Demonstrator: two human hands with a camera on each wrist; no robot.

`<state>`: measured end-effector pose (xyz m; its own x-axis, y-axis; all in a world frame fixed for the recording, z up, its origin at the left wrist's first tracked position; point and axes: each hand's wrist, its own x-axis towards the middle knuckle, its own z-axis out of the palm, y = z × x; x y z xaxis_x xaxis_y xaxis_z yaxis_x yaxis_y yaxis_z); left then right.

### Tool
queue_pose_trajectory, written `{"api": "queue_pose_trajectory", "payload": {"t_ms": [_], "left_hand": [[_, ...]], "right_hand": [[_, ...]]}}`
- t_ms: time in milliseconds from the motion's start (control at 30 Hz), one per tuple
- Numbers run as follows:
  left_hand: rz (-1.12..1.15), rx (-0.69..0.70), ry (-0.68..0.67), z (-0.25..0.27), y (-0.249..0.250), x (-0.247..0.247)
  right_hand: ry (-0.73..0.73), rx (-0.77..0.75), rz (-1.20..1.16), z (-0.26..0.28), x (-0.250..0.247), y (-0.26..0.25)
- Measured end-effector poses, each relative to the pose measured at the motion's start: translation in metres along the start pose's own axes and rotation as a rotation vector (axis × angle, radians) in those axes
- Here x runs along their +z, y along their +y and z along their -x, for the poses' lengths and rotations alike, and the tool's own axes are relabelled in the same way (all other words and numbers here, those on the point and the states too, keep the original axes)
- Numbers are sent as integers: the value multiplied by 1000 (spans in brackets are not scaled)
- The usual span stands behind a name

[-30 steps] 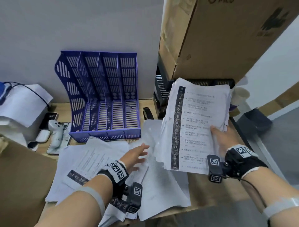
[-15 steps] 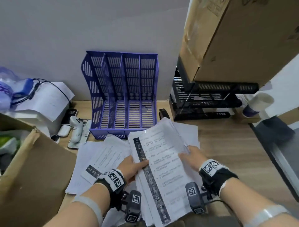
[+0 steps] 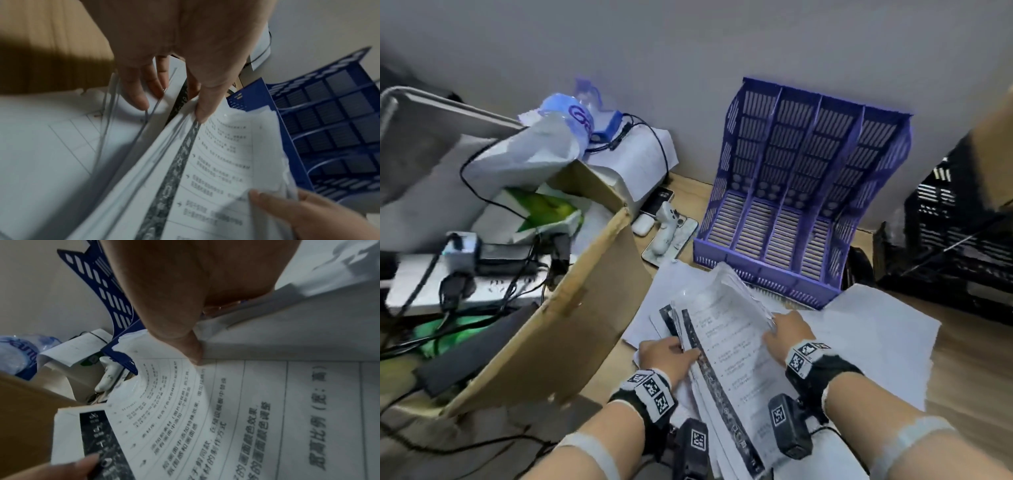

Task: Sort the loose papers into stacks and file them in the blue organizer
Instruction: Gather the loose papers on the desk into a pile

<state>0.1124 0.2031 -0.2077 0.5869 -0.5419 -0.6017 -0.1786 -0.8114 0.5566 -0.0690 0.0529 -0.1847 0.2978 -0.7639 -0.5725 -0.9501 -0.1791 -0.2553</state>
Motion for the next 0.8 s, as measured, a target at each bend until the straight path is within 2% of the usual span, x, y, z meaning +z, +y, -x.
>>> {"api": "queue_pose_trajectory", "payload": {"t_ms": [67,200,400,500,567,733,800], "left_hand": [[95,-24,-22,-2,0,1],[226,-11,-105,-4,2,7],[254,-78,0,-11,5,9],[411,-176,12,-18,10,8],[400,-218,36,-22,13,6],[354,-177,-85,-30,16,10],[353,-160,-142,-30,16,8]], "right_hand": [[-29,-5,-12,2,0,2],[-74,30,-207,9,-7,6],[-119,-44,-305,13,-16,16],[-42,-48,-351,13,-14,19],[41,-24,-352,10,-11,22],[12,-1,-363,16,-10,17],[44,-21,-367,16,-10,20]]}}
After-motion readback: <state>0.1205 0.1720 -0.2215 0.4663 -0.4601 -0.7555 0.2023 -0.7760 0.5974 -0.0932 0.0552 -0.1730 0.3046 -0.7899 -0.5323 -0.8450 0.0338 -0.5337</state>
